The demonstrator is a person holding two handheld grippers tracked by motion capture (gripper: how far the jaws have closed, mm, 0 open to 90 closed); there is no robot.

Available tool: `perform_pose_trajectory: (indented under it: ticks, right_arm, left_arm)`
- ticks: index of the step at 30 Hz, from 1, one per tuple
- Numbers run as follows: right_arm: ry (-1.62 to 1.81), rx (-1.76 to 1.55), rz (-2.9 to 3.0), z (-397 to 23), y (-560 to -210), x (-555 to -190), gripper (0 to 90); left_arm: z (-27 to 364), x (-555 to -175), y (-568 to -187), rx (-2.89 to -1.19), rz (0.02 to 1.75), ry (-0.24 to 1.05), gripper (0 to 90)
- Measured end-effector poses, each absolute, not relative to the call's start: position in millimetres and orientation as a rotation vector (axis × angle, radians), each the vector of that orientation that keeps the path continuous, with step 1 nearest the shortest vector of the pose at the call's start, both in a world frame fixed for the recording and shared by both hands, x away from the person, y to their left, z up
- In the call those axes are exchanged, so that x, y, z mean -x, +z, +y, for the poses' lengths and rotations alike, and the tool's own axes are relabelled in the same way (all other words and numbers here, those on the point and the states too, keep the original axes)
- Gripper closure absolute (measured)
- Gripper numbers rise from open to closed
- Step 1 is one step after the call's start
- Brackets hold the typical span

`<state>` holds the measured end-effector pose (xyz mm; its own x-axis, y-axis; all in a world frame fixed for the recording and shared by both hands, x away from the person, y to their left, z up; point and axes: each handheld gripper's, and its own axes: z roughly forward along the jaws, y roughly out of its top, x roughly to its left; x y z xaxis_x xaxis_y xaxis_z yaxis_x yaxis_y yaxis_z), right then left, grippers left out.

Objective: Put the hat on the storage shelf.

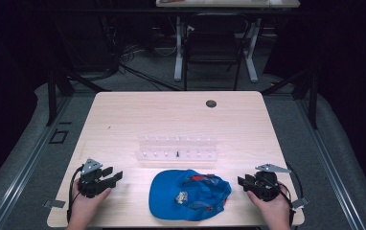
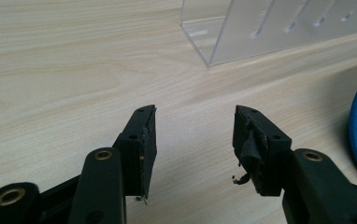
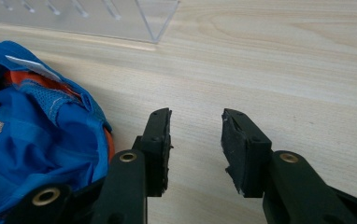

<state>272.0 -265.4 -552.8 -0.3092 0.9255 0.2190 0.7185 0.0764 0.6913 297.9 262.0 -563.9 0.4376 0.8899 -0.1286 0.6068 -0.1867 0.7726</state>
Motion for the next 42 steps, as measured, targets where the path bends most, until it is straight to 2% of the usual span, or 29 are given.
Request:
perform_pose_trajectory:
  ticks: [5, 9, 18, 23, 42]
  right_arm:
    - [1.039, -1.632, 2.054, -264, -548, -270, 58.3]
    - [1.035, -1.641, 2.087, -261, -545, -269, 61.3]
    - [1.008, -1.641, 2.151, -253, -538, -270, 61.8]
    - [0.997, -1.687, 2.197, -255, -532, -273, 65.3]
    - [0.78, -1.718, 2.448, -228, -511, -292, 64.5]
  left_arm:
    - [260, -297, -564, -1.912, 1.264, 0.453, 49.8]
    - [259, -298, -564, -1.912, 1.267, 0.471, 48.1]
    - [261, -300, -563, -1.899, 1.239, 0.399, 50.3]
    - [258, -302, -562, -1.891, 1.228, 0.366, 52.3]
    - [256, -301, -564, -1.899, 1.25, 0.374, 52.3]
